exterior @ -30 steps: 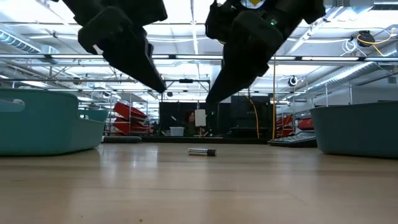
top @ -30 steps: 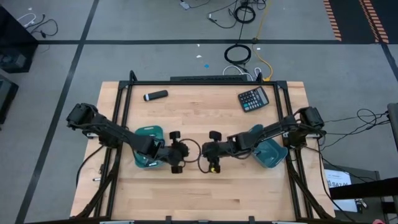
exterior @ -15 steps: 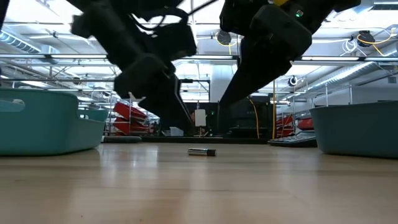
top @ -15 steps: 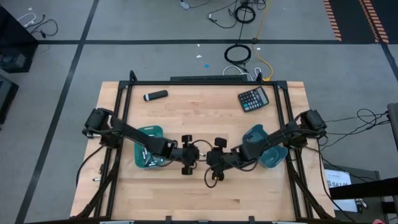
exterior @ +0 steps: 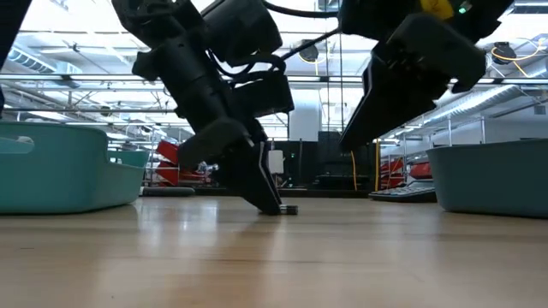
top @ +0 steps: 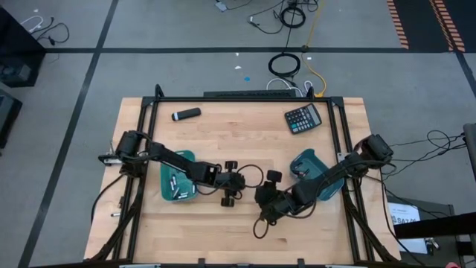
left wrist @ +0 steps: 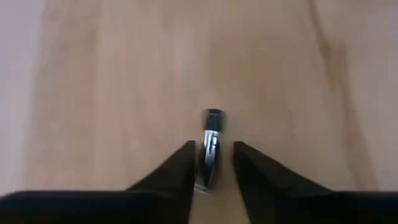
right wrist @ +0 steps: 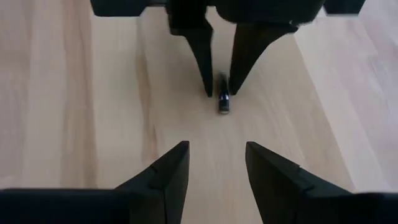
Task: Sort batteries
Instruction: Put the silver battery into the light blue bin
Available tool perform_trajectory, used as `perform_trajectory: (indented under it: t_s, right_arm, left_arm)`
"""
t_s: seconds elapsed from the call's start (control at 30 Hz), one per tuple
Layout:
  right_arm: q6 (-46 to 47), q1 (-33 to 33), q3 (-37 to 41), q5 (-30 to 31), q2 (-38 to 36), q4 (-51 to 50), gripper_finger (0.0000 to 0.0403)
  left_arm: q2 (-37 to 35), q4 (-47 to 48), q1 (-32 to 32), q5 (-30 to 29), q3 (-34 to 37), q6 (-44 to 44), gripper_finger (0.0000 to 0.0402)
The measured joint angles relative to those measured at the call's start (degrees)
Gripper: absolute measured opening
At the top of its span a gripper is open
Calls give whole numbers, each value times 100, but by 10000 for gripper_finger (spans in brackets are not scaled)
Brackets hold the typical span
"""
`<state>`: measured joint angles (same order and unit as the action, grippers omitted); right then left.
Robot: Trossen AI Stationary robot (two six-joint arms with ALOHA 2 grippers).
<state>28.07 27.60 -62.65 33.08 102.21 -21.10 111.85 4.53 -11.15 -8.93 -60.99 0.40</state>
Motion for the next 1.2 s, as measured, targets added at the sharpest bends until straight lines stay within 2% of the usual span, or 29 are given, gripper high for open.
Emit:
perform_trajectory:
  t_s: [0.13,0.2,0.33,0.6,0.83,1.07,1.2]
  right_arm:
    - [62,72,0,20,0,61,148]
    - [119,82,0,24,0,72,148]
    - [132,138,0,44,0,58,148]
    - [469,309,0,294,-139,-435,148]
    - [559,370,2,396,-151,-439,148]
    - [575,400,2,440,-151,-392,148]
    - [556,454,2,441,-151,-402,148]
  left_arm:
    - [131,-43,25,213,-9,7,40]
    - [137,-57,25,185,-9,5,21]
    - [-74,132,-107,-103,4,2,21]
    - [-1546,2001,-383,-664,24,-717,21]
    - [-2760,3868,-675,-330,23,-2382,21]
    - [-3068,5887,-1057,-354,49,-3858,21]
    - [-3070,6957,-1202,-768,345,-4612,80]
